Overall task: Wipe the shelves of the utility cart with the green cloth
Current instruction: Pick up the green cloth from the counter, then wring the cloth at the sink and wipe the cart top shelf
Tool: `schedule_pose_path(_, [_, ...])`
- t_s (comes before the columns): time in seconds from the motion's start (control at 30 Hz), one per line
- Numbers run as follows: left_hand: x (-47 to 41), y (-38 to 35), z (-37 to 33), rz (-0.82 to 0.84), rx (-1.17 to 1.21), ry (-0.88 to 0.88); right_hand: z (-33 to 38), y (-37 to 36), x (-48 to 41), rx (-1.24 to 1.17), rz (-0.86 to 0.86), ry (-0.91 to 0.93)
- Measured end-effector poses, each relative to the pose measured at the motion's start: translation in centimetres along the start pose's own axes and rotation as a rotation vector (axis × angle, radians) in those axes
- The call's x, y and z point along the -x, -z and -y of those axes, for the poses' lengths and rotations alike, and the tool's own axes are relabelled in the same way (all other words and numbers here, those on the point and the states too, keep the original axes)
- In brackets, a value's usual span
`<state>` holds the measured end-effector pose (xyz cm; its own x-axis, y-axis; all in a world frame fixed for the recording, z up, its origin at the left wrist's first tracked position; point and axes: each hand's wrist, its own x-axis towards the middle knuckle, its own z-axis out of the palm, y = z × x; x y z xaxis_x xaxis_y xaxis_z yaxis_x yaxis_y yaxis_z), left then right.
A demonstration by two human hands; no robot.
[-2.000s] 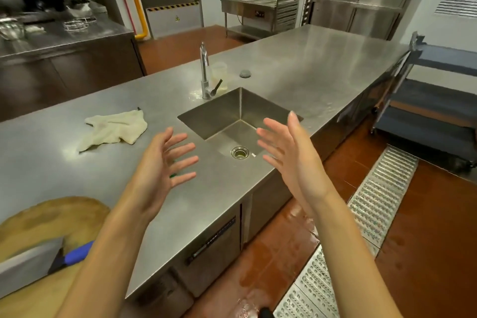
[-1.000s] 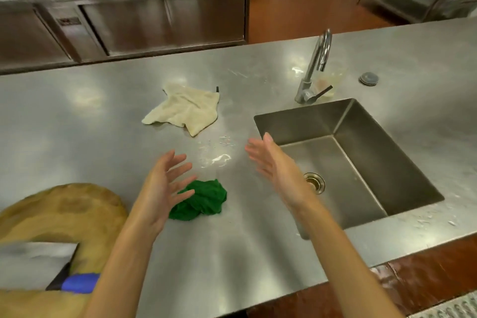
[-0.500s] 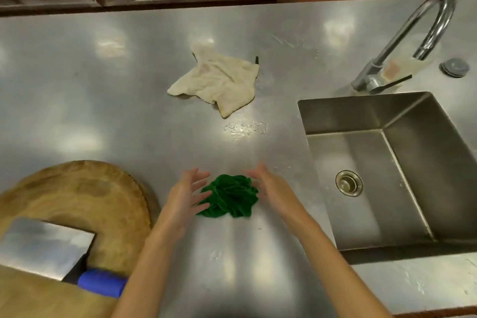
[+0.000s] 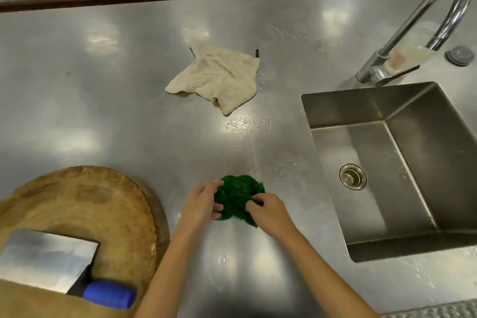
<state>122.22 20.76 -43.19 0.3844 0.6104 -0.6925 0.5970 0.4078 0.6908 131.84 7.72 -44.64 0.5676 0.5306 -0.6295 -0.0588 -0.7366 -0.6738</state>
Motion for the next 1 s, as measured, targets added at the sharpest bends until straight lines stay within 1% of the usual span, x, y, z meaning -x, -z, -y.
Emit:
schedule_pose_path(0.13, [0.4, 0.6, 0.3, 0.111, -0.130, -0.188, 2.6, 1.7, 1.8, -0.174, -0.036, 0.028])
schedule_pose_path(0.27, [2.2, 0.0, -0.4, 0.177, -0.389, -0.422, 4.4, 4.4, 4.4, -0.347, -0.068, 0.064])
schedule_pose_path(0.37, [4.2, -1.3, -1.8, 0.246, -0.411, -0.544, 4.9, 6.4, 6.6, -0.484, -0.115, 0.090])
schedule_pose_path(0.47, [5.4, -3.1, -3.1, 0.333, -0.460, -0.725, 4.0, 8.7, 8.9, -0.704, -0.163, 0.128])
schedule_pose_path(0.57, [6.6, -5.6, -3.8, 0.445, -0.451, -0.828, 2.9, 11.1, 11.5, -0.909, -0.218, 0.207])
schedule_pose_path(0.63, [8.8, -8.0, -4.6, 0.555, -0.448, -0.858, 2.0, 12.8, 13.3, -0.947, -0.251, 0.298])
schedule_pose_path(0.73, [12.5, -12.1, -5.4, 0.613, -0.453, -0.964, 0.5, 15.8, 17.0, -0.970, -0.253, 0.467])
schedule_pose_path(0.8, [14.8, -15.0, -5.3, 0.595, -0.418, -1.032, -1.1, 18.1, 19.5, -0.987, -0.321, 0.498])
schedule_pose_path(0.9, [18.6, -19.2, -4.7, 0.599, -0.288, -1.063, -4.6, 20.9, 22.8, -1.009, -0.427, 0.536])
schedule_pose_path(1.0, [22.3, -23.1, -4.1, 0.608, -0.271, -1.146, -9.0, 22.8, 26.1, -0.988, -0.568, 0.509])
